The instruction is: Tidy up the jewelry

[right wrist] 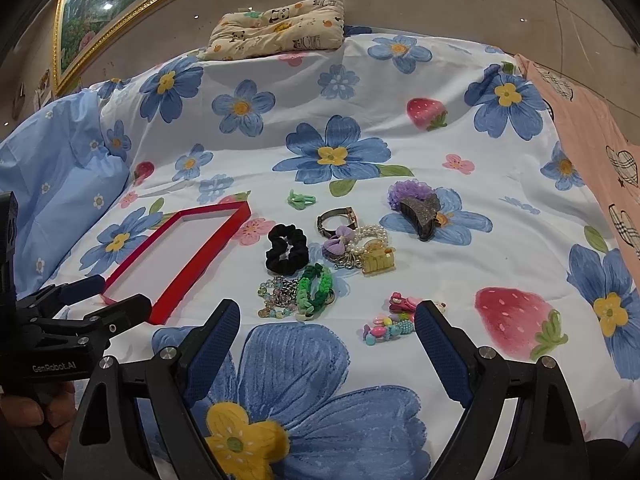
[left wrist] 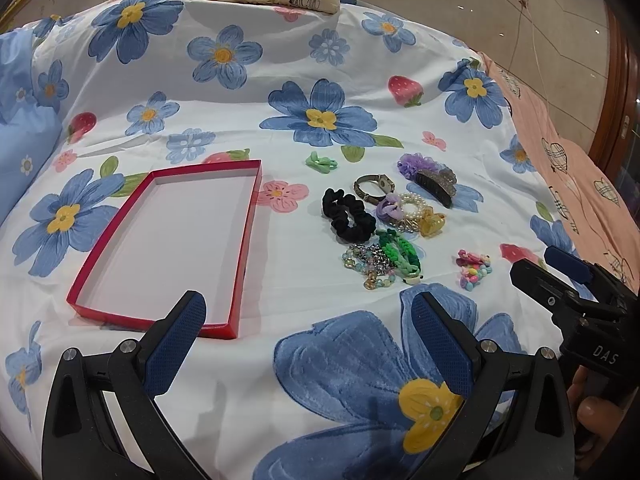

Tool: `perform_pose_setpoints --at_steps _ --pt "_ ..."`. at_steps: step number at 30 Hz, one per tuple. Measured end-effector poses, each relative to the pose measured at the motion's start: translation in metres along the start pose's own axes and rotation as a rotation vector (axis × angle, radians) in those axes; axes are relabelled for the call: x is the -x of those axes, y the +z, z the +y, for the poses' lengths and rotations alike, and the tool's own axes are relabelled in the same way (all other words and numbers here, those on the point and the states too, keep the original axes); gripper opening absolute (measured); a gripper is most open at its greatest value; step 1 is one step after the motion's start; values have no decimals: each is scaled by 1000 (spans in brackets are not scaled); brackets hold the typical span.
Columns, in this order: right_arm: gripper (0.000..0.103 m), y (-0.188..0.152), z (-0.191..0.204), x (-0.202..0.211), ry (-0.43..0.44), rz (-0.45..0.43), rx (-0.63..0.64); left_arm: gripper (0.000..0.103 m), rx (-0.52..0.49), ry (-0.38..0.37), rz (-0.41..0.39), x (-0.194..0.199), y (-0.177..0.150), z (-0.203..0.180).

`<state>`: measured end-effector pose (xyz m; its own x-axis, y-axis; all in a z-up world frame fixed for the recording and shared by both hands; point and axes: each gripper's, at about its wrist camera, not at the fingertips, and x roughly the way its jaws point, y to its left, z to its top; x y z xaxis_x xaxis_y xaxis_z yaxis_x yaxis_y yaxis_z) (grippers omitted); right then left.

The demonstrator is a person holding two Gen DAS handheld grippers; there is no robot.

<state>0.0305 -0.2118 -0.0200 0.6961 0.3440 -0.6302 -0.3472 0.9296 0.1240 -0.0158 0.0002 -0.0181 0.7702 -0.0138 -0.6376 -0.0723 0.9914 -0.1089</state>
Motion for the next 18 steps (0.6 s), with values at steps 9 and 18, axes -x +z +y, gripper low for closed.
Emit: perform_pose_setpoints --at_steps 9,18 --pt "91 2 1 0 7 1 -7 103 -5 -7 1 -1 0 -1" --pt "91 13 -8 -8 17 3 -32 103 -15 -36 16 -8 8 3"
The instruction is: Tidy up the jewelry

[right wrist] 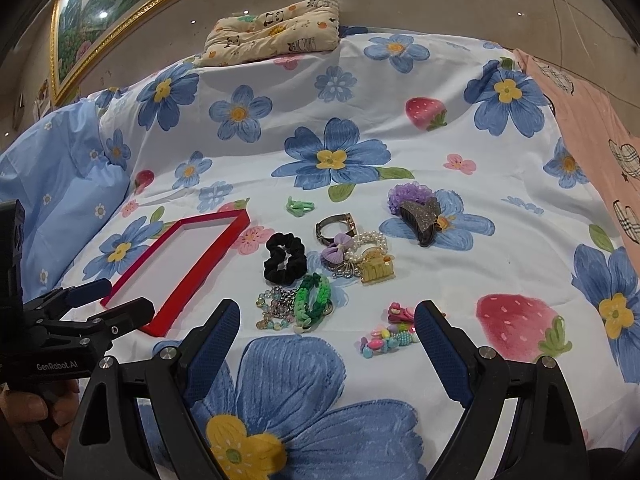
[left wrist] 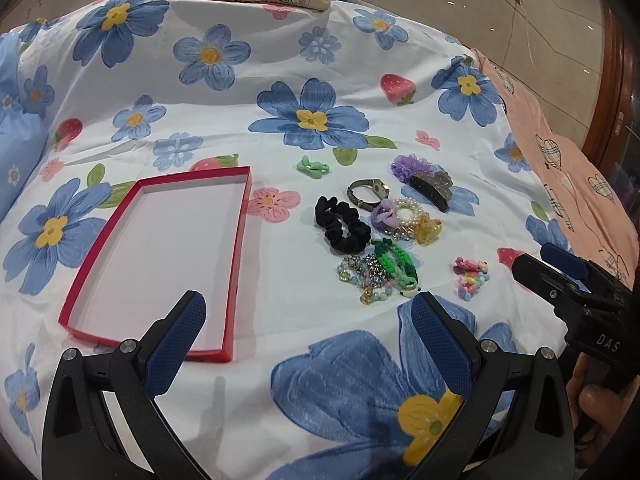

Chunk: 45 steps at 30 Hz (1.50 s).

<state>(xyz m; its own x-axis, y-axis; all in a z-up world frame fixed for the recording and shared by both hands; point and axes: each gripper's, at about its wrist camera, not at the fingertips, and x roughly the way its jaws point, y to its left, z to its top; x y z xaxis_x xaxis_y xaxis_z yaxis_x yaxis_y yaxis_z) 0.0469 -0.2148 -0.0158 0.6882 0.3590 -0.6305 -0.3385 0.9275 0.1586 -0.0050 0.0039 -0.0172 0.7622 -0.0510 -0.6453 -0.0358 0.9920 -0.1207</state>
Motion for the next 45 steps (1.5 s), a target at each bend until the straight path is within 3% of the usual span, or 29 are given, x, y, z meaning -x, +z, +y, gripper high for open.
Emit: perform_pose_setpoints --at_steps 12,20,22,36,38,43,45 --pt "88 18 -28 -32 5 51 -50 103 10 -19 47 -37 41 2" --pt "68 31 -43 -71 17 124 -71 95 -12 -29 111 -78 62 -1" --pt "67 35 -46 -82 25 140 -67 91 -5 -42 133 -90 67 1" --pt "65 47 -60 -152 43 288 -31 90 27 -81 256 -162 89 4" --pt "61 47 -60 -157 36 298 -17 90 24 -81 267 -170 89 3" --pt "52 44 -66 -169 33 329 -25 82 -3 -87 308 -191 89 -6" --pt "48 42 -67 -172 38 342 -31 73 -13 -88 330 -200 88 -9"
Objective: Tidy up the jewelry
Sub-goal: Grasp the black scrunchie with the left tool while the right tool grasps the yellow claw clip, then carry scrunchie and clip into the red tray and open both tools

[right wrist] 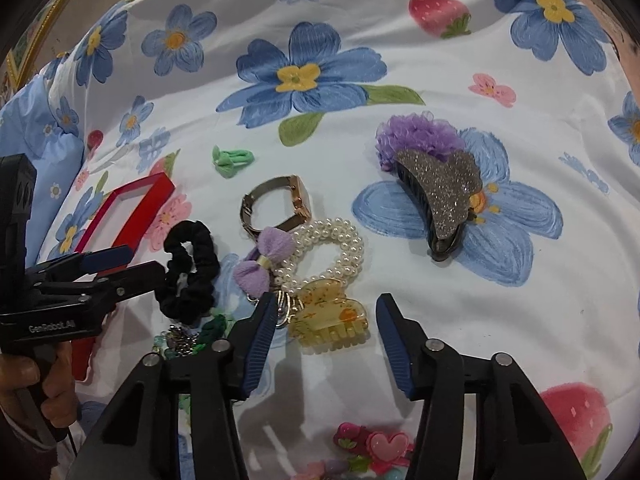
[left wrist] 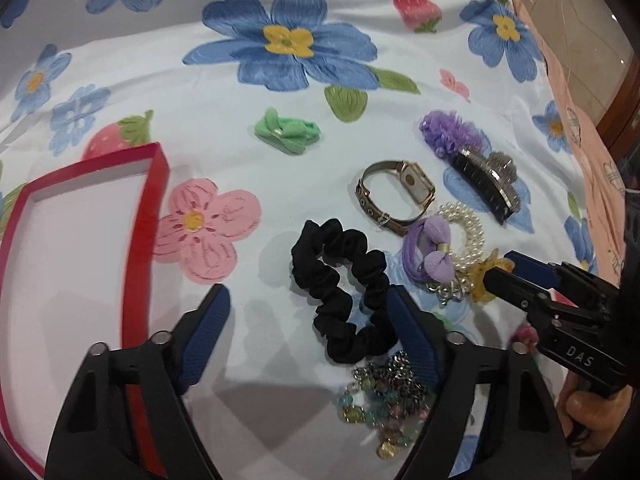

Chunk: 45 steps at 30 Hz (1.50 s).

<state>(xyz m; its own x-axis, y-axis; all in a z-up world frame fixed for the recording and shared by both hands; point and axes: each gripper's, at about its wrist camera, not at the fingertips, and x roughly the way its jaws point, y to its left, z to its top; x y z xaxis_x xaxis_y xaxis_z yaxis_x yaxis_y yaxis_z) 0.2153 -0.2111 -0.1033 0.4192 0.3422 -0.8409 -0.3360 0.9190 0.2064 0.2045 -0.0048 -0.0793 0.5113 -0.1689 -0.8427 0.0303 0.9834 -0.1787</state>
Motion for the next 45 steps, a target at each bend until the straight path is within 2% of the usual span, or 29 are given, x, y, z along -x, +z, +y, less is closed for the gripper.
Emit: perform_pose_setpoints --at_steps 2,5,7,8,16,22,31,45 --pt "41 -1 -1 -2 10 9 -6 64 3 -13 25 -8 0 1" --pt "40 -1 -1 -4 12 8 -5 47 0 -31 41 -15 -2 0" --pt "40 -1 -1 -2 11 3 -1 20 -3 -55 42 -13 -3 0" --pt "40 -1 0 -1 10 -1 0 15 -1 -72 45 -12 -3 1" --pt "39 2 13 24 43 -71 -15 10 3 -130 -19 19 -8 5" --pt "39 8 38 35 84 -95 11 10 49 -145 -77 54 -14 25" --pt "39 18 96 35 163 -106 77 10 116 -111 -154 102 -29 75" --pt "39 34 198 3 290 -70 186 10 242 -31 -195 124 -45 167"
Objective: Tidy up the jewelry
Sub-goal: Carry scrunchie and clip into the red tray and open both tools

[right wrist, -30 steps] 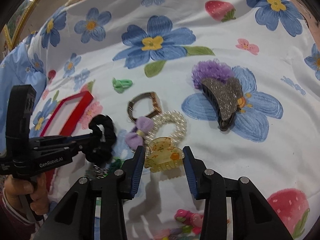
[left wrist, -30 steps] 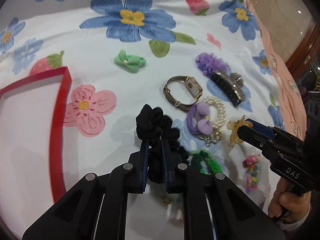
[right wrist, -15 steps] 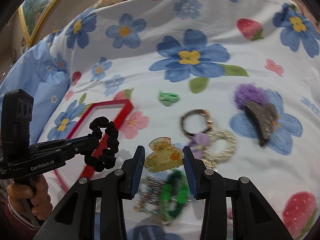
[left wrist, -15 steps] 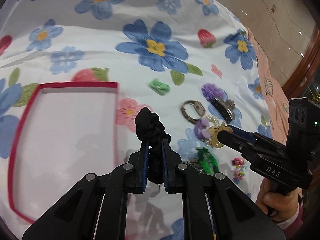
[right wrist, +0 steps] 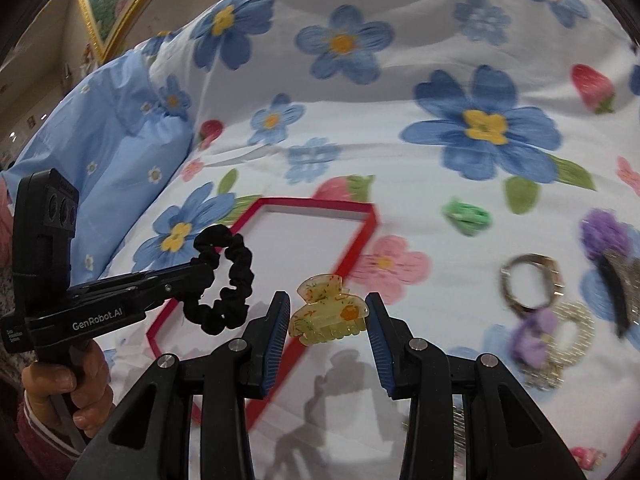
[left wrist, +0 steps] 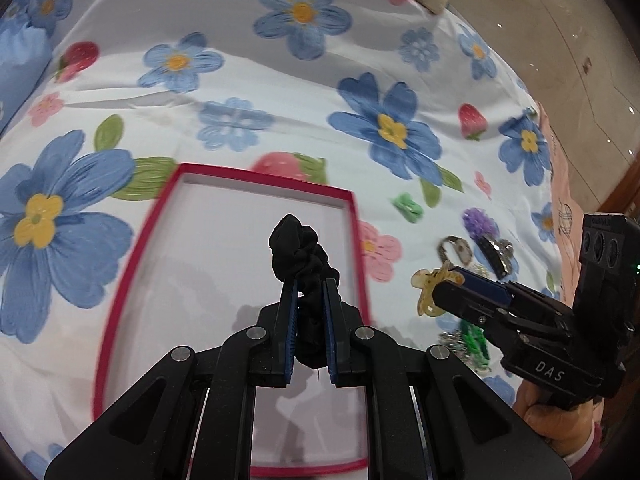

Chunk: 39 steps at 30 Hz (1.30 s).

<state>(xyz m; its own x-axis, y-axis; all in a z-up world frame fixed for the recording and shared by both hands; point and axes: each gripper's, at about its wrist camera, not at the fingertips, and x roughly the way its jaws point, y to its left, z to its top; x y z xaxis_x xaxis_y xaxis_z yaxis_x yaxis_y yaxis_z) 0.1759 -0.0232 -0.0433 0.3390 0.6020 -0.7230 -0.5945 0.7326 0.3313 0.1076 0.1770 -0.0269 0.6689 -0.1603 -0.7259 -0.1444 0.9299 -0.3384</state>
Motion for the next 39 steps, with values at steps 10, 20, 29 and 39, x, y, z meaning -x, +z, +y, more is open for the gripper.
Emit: perform_pose_setpoints --at_steps 10,20,29,39 --pt "39 18 33 -66 30 74 63 10 66 23 27 -27 12 53" --pt "40 17 38 -122 -8 175 117 11 102 59 99 -63 10 82" --pt "42 16 39 -132 -20 194 154 18 107 106 134 -74 4 87" --pt "46 17 38 -134 -11 203 145 53 115 145 111 -58 5 87"
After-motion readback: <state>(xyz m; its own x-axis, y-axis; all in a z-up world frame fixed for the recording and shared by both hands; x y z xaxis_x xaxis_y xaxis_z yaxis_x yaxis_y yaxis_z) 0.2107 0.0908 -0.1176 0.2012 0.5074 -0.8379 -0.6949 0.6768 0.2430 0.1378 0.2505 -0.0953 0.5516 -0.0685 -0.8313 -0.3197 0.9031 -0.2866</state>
